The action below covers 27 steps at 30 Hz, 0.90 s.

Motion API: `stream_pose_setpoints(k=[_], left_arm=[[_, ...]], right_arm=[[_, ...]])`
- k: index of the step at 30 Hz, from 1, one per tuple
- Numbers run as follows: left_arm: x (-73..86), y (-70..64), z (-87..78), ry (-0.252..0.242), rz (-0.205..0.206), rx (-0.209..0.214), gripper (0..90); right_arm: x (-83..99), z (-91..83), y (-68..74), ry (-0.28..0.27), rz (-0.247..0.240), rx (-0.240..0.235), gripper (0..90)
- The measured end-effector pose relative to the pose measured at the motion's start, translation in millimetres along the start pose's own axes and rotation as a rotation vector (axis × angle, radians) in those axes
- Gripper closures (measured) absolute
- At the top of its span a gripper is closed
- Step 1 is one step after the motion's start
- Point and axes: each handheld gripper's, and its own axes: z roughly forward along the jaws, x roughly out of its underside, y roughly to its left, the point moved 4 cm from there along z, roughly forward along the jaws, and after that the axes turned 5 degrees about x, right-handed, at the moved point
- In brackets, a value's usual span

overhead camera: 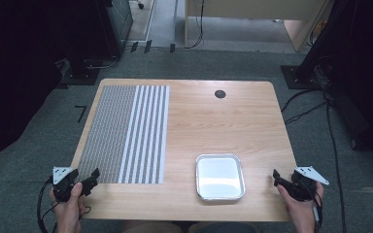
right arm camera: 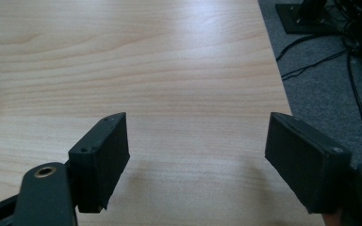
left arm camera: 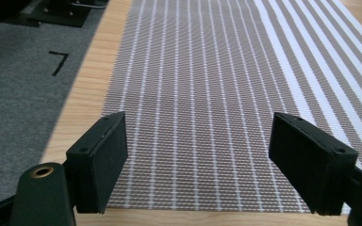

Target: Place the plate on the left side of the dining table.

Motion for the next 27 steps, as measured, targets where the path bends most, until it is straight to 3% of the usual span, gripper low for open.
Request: stream_pose_setpoints(k=[15,27], left_arm=[[0.7,-28.0,12.7,0.034,0.006,0.026,17.7],[1.5,-48.2,17.9,0.043,0.033,0.047,17.7]], right_arm=[[-8.8,-11.2,9.3,-0.071,0.092,-0.029,27.8],[-11.9,-13.1,27.6,-0.084,0.076,-0.041,27.6]])
